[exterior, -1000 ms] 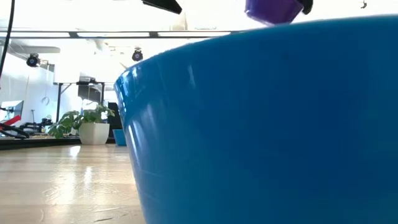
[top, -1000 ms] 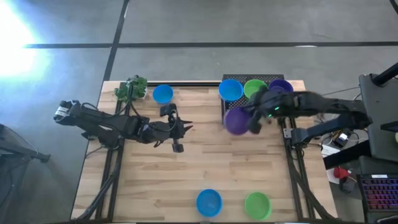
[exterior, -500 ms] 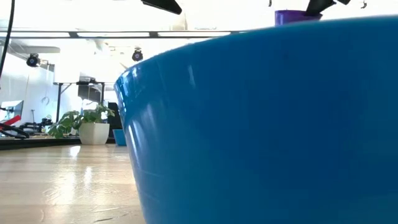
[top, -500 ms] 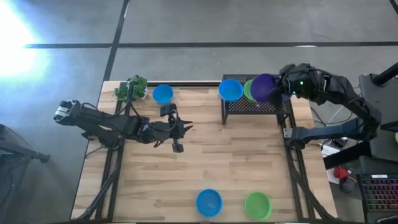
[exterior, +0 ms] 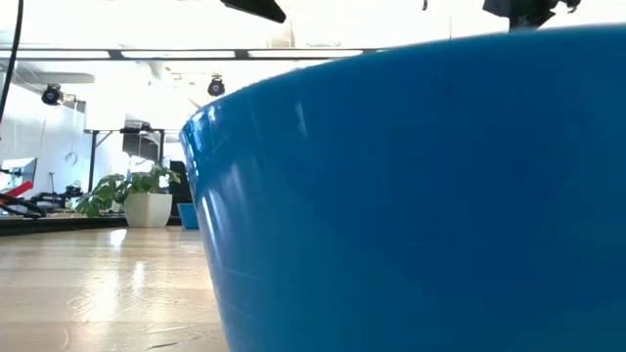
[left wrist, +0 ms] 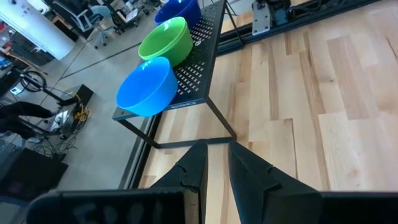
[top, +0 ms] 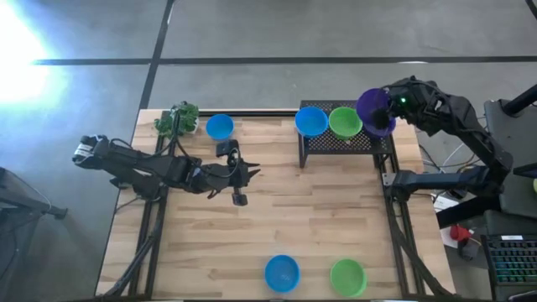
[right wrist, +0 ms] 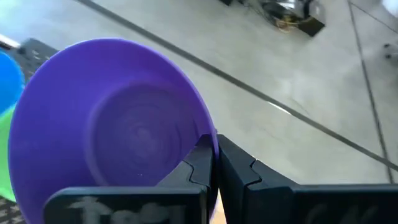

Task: Pick & Place Mini bowls
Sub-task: Stack the purple bowl on the stacked purple bowls on the shelf

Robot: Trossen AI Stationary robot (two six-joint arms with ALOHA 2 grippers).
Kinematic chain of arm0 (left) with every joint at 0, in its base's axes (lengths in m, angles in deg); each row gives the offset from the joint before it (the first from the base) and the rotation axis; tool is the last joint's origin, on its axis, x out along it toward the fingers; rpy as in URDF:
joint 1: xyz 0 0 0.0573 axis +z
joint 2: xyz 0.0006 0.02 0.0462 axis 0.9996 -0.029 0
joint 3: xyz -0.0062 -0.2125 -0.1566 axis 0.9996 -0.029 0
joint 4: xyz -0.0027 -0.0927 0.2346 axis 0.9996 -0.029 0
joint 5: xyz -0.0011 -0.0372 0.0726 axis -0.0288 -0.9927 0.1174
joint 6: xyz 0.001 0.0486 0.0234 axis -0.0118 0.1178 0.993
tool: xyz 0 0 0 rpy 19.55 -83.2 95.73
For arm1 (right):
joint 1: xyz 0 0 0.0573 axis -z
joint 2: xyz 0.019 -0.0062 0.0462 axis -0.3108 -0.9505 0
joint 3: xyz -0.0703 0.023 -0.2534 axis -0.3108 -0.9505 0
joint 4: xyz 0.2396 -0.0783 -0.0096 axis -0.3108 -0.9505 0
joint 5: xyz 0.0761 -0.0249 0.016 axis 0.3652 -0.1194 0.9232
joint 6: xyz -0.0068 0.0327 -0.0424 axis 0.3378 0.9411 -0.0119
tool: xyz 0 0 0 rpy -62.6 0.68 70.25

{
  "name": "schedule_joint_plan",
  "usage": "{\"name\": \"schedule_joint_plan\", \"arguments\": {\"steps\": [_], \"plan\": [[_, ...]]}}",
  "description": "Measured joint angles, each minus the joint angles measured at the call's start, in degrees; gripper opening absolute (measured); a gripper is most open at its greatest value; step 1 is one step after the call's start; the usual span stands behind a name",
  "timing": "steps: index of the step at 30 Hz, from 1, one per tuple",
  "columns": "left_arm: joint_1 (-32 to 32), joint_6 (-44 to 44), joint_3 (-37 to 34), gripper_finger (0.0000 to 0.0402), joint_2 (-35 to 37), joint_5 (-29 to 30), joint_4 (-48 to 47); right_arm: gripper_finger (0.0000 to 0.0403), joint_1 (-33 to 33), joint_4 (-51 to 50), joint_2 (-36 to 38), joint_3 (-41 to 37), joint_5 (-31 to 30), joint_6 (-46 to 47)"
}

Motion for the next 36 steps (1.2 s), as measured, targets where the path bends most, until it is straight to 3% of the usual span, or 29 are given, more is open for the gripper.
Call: {"name": "schedule_joint_plan", "arguments": {"steps": [13,36], "plan": [[0.1,0.6,-0.1,0.0059,0.0,0.0,0.9,0.0011,0.5,-12.7,-3.7,-0.1,-4.5,6.7],[0.2,0.9,-0.2,0.0059,-0.1,-0.4,1.3,0.0011,0.4,-9.4,-3.7,-7.4,-5.2,11.1]]}}
